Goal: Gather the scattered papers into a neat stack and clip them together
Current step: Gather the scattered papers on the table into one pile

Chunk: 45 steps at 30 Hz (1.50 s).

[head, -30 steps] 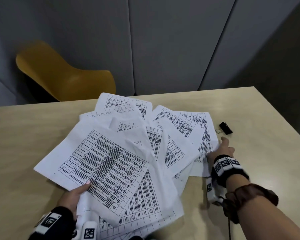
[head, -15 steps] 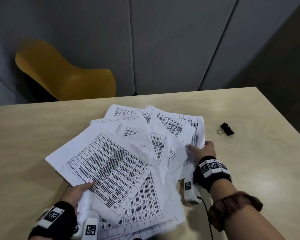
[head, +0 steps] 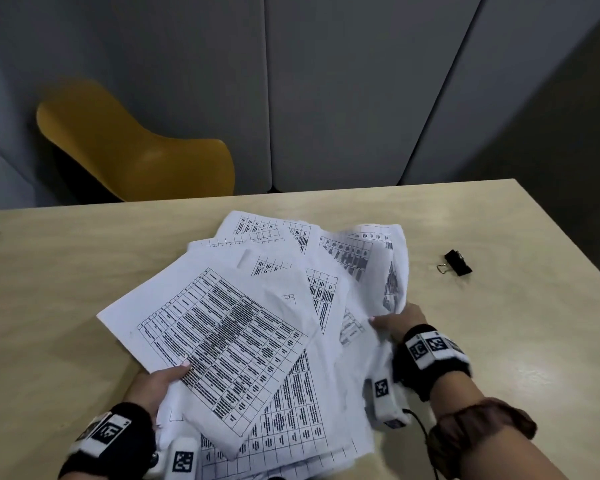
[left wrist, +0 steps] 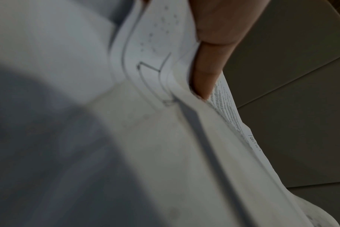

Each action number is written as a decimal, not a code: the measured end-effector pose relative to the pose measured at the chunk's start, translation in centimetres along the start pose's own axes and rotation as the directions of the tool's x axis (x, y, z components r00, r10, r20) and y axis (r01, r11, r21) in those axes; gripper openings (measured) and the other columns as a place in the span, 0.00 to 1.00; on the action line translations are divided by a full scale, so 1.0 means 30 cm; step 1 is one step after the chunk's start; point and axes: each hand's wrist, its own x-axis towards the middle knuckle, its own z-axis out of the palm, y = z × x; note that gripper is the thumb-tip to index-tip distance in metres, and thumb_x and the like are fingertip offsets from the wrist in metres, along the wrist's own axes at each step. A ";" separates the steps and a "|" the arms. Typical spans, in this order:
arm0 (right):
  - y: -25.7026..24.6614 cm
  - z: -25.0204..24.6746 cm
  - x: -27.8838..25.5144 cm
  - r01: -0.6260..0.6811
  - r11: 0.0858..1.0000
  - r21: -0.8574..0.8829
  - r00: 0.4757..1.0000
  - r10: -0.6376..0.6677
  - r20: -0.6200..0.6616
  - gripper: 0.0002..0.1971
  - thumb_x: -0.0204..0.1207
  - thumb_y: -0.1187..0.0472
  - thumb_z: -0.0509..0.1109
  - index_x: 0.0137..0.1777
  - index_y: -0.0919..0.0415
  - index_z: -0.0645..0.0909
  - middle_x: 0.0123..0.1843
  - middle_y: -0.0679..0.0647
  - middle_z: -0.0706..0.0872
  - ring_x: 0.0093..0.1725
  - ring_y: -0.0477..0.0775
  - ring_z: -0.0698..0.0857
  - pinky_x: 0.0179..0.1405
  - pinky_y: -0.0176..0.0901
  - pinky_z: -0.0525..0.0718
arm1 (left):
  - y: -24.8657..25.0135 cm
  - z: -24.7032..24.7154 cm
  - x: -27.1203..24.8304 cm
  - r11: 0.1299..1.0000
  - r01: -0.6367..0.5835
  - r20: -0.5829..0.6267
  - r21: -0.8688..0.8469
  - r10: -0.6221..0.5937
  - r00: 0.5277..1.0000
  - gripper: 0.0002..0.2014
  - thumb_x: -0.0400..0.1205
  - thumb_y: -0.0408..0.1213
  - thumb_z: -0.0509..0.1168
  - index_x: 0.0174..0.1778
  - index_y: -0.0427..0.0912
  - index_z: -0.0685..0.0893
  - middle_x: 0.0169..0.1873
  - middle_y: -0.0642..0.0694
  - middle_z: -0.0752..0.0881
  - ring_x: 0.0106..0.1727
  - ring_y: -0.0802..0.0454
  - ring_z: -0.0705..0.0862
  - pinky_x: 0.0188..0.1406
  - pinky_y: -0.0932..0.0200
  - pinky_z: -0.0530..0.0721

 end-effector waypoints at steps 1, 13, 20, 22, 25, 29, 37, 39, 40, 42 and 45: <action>0.023 -0.026 0.009 -0.003 1.000 -0.014 1.000 0.003 0.000 0.29 0.63 0.62 0.80 0.62 0.72 0.76 0.54 0.65 0.86 0.45 0.61 0.85 0.41 0.45 0.83 | -0.007 -0.005 0.010 1.000 -0.002 0.006 0.002 0.002 1.000 0.24 0.79 0.28 0.67 0.69 0.23 0.71 0.72 0.30 0.73 0.72 0.33 0.71 0.68 0.45 0.68; 0.183 -0.089 -0.080 0.146 0.974 0.175 0.967 -0.103 -0.233 0.23 0.70 0.58 0.75 0.62 0.62 0.71 0.52 0.63 0.84 0.49 0.64 0.85 0.47 0.42 0.81 | -0.080 -0.048 0.144 0.998 -0.038 -0.033 0.058 0.040 0.999 0.20 0.74 0.34 0.72 0.59 0.28 0.80 0.56 0.34 0.84 0.56 0.35 0.83 0.62 0.44 0.78; 0.167 -0.089 -0.115 0.089 0.953 -0.290 0.978 -0.139 -0.156 0.04 0.75 0.68 0.58 0.46 0.61 0.73 0.58 0.70 0.82 0.57 0.68 0.81 0.45 0.43 0.72 | -0.084 -0.046 0.129 0.997 -0.052 -0.038 0.058 0.054 0.998 0.19 0.75 0.33 0.71 0.59 0.27 0.80 0.56 0.37 0.82 0.54 0.37 0.81 0.57 0.50 0.74; 0.195 -0.115 -0.117 0.057 0.954 -0.295 0.976 -0.115 -0.183 0.04 0.74 0.67 0.60 0.46 0.58 0.73 0.55 0.67 0.84 0.55 0.66 0.82 0.45 0.42 0.73 | -0.084 -0.043 0.124 0.997 -0.059 -0.041 0.052 0.061 0.997 0.21 0.75 0.33 0.71 0.62 0.27 0.79 0.62 0.33 0.82 0.56 0.36 0.80 0.57 0.50 0.73; 0.221 -0.143 -0.137 0.045 0.969 -0.243 0.959 -0.110 -0.262 0.12 0.75 0.67 0.60 0.57 0.60 0.77 0.54 0.68 0.85 0.53 0.65 0.83 0.49 0.44 0.77 | -0.079 -0.038 0.110 0.994 -0.088 -0.036 0.059 0.090 0.995 0.21 0.76 0.31 0.70 0.63 0.26 0.79 0.65 0.31 0.80 0.54 0.39 0.79 0.56 0.52 0.72; 0.222 -0.094 -0.170 0.074 0.969 -0.236 0.986 -0.106 -0.127 0.08 0.75 0.69 0.62 0.49 0.64 0.82 0.49 0.66 0.86 0.52 0.63 0.83 0.45 0.38 0.72 | -0.067 -0.028 0.080 0.994 -0.099 -0.004 0.046 0.099 0.995 0.21 0.78 0.28 0.67 0.67 0.26 0.76 0.68 0.31 0.77 0.56 0.42 0.76 0.57 0.51 0.70; 0.156 0.047 -0.219 0.069 0.963 0.261 0.986 -0.027 -0.162 0.40 0.72 0.28 0.49 0.63 0.65 0.78 0.65 0.65 0.81 0.64 0.65 0.79 0.61 0.49 0.75 | -0.063 -0.023 0.058 0.995 -0.089 0.006 0.037 0.089 0.996 0.21 0.79 0.27 0.66 0.67 0.25 0.75 0.68 0.32 0.78 0.58 0.40 0.76 0.62 0.49 0.71; 0.142 0.077 -0.225 0.095 0.910 0.404 0.991 -0.048 -0.124 0.48 0.65 0.23 0.48 0.69 0.63 0.74 0.69 0.62 0.79 0.68 0.64 0.78 0.70 0.54 0.74 | -0.072 -0.026 0.075 0.995 -0.093 0.014 0.031 0.092 0.996 0.20 0.78 0.27 0.67 0.66 0.26 0.76 0.63 0.36 0.80 0.54 0.43 0.76 0.56 0.52 0.70; 0.139 0.084 -0.237 0.112 0.882 0.458 0.992 -0.070 -0.108 0.49 0.65 0.23 0.50 0.71 0.63 0.72 0.70 0.61 0.78 0.69 0.63 0.77 0.71 0.55 0.73 | -0.074 -0.029 0.080 0.995 -0.098 0.016 0.024 0.098 0.995 0.20 0.78 0.27 0.67 0.65 0.26 0.77 0.64 0.35 0.80 0.53 0.44 0.76 0.56 0.53 0.70; 0.163 0.096 -0.250 0.171 0.853 0.493 0.985 -0.144 -0.092 0.47 0.62 0.25 0.62 0.71 0.61 0.72 0.66 0.60 0.81 0.65 0.62 0.80 0.70 0.56 0.75 | -0.081 -0.032 0.092 0.995 -0.099 0.006 0.006 0.099 0.995 0.20 0.78 0.27 0.67 0.65 0.26 0.77 0.66 0.32 0.79 0.57 0.40 0.78 0.57 0.54 0.70; 0.208 0.094 -0.243 0.217 0.930 0.296 0.976 -0.200 -0.089 0.30 0.63 0.53 0.76 0.66 0.60 0.77 0.53 0.59 0.88 0.51 0.61 0.87 0.59 0.59 0.84 | -0.096 -0.041 0.114 0.996 -0.091 0.005 -0.027 0.091 0.996 0.20 0.77 0.28 0.69 0.65 0.27 0.78 0.66 0.33 0.80 0.62 0.36 0.79 0.61 0.53 0.71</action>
